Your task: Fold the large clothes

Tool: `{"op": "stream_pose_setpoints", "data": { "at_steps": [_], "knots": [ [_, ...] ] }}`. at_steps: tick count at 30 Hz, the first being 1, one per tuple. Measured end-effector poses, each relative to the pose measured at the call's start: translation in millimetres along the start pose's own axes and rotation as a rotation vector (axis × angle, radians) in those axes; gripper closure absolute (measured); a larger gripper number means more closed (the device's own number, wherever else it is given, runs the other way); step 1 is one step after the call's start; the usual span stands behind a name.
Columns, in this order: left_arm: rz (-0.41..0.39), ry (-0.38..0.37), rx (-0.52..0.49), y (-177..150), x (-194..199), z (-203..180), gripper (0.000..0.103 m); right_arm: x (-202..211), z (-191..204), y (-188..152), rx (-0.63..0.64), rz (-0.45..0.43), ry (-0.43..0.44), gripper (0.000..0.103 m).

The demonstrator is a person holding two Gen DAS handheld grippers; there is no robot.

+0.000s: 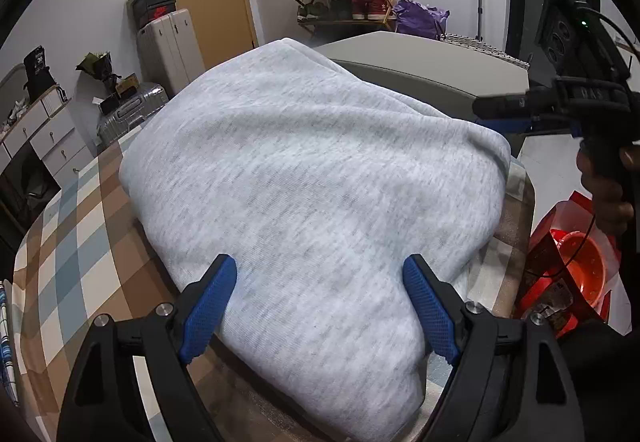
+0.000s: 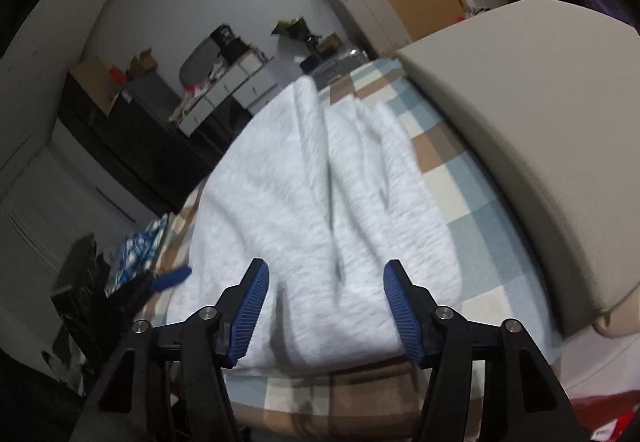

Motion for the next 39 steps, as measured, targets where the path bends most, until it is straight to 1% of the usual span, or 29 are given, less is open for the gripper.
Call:
{"op": "stream_pose_setpoints", "data": {
  "at_steps": [2, 3, 4, 5, 6, 7, 9, 10, 11, 13, 15, 16, 18, 20, 21, 22, 24, 25, 26, 27, 28, 29, 30, 31, 32, 34, 37, 38, 39],
  "knots": [
    [-0.003, 0.003, -0.001, 0.5, 0.3, 0.6, 0.022, -8.8, -10.6, 4.5, -0.031, 0.026, -0.023, 0.037],
    [-0.004, 0.002, 0.000, 1.0, -0.1, -0.5, 0.022, -13.8, -12.2, 6.3, -0.045, 0.037, -0.003, 0.037],
    [-0.005, 0.002, 0.001, 1.0, -0.3, -0.9, 0.022, -20.3, -10.6, 8.5, -0.048, 0.045, 0.037, 0.044],
    [-0.005, 0.001, 0.002, 1.1, -0.4, -1.2, 0.022, -25.4, -8.8, 10.2, -0.042, 0.054, 0.052, 0.057],
    [-0.004, 0.002, 0.003, 1.0, -0.3, -2.3, 0.022, -33.2, -7.0, 12.9, -0.037, 0.065, 0.049, 0.062],
    [-0.002, 0.003, 0.003, 1.3, -0.4, -2.1, 0.022, -41.5, -6.4, 15.5, -0.029, 0.073, 0.027, 0.065],
    [0.001, 0.002, 0.005, 1.3, 0.0, -2.9, 0.021, -55.5, -5.8, 19.4, -0.002, 0.078, -0.018, 0.081],
    [0.001, 0.002, 0.005, 1.3, 0.2, -2.8, 0.021, -60.9, -5.9, 20.8, 0.003, 0.091, -0.047, 0.098],
    [0.002, 0.001, 0.004, 1.5, 0.6, -2.9, 0.021, -60.5, -0.7, 22.7, 0.015, 0.086, -0.049, 0.098],
    [0.006, -0.001, 0.008, 2.6, 2.2, -2.0, 0.021, -37.3, 21.3, 34.6, 0.077, -0.013, -0.055, 0.099],
    [0.009, -0.022, 0.024, 4.3, 6.6, -0.6, 0.021, -11.8, 34.3, 44.1, 0.086, -0.102, -0.037, 0.099],
    [0.002, -0.042, 0.044, 6.1, 9.2, 0.7, 0.021, -4.1, 34.7, 46.7, 0.094, -0.127, -0.049, 0.099],
    [0.002, -0.087, 0.103, 11.2, 12.4, 3.7, 0.021, -18.6, 13.6, 40.9, 0.097, -0.087, -0.146, 0.099],
    [0.000, -0.114, 0.131, 15.6, 13.4, 2.0, 0.021, -52.5, -19.6, 25.0, 0.060, 0.040, -0.233, 0.099],
    [-0.017, -0.111, 0.128, 18.3, 15.5, -0.2, 0.021, -61.8, -26.8, 20.2, 0.056, 0.059, -0.244, 0.098],
    [-0.038, -0.097, 0.118, 21.3, 19.5, -1.7, 0.021, -60.8, -25.1, 21.1, 0.061, 0.050, -0.244, 0.098],
    [-0.082, -0.084, 0.103, 24.7, 27.4, -3.5, 0.021, -56.0, -17.4, 27.4, 0.096, 0.072, -0.274, 0.091],
    [-0.101, -0.086, 0.097, 25.6, 28.2, -4.2, 0.020, -52.8, -14.9, 33.3, 0.099, 0.064, -0.293, 0.084],
    [-0.096, -0.094, 0.095, 24.4, 24.6, -4.9, 0.020, -49.3, -8.9, 41.5, 0.108, 0.058, -0.298, 0.077],
    [-0.063, -0.107, 0.089, 20.8, 15.3, -6.6, 0.020, -46.8, -2.8, 50.1, 0.115, 0.049, -0.285, 0.075],
    [-0.028, -0.117, 0.085, 16.5, 4.9, -8.1, 0.020, -44.9, 3.8, 59.5, 0.118, 0.040, -0.257, 0.070],
    [-0.016, -0.100, 0.068, 12.3, -4.7, -11.4, 0.020, -46.3, 14.0, 68.7, 0.114, 0.035, -0.213, 0.061],
    [-0.024, -0.078, 0.037, 11.5, -6.7, -15.9, 0.017, -49.7, 23.8, 80.1, 0.105, 0.038, -0.167, 0.055],
    [-0.020, -0.060, -0.008, 10.4, -7.7, -22.3, 0.013, -55.6, 31.4, 88.2, 0.100, 0.046, -0.137, 0.043],
    [-0.008, -0.027, -0.053, 9.1, -9.6, -28.2, 0.013, -64.8, 41.3, 99.1, 0.096, 0.055, -0.107, 0.039],
    [0.000, -0.004, -0.068, 9.0, -10.9, -30.4, 0.012, -91.4, 57.1, 113.7, 0.116, 0.090, -0.076, 0.038],
    [-0.006, -0.025, -0.057, 9.1, -10.2, -27.2, 0.012, -136.5, 62.2, 120.5, 0.080, 0.168, -0.085, 0.038],
    [-0.011, -0.032, -0.055, 8.8, -9.6, -26.2, 0.012, -154.8, 62.3, 120.7, 0.068, 0.213, -0.080, 0.039],
    [-0.016, -0.034, -0.055, 8.2, -9.0, -25.7, 0.012, -165.8, 62.9, 121.9, 0.067, 0.232, -0.094, 0.046]
  ]
}}
Point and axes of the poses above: each gripper's, at about its wrist camera, not at the fingertips, and x roughly against the way its jaws point, z to its left, y to its top, the point moved 7 cm from there along -x, roughly the way its jaws point, and after that the axes turned 4 degrees about -x, right-handed, at the moved point
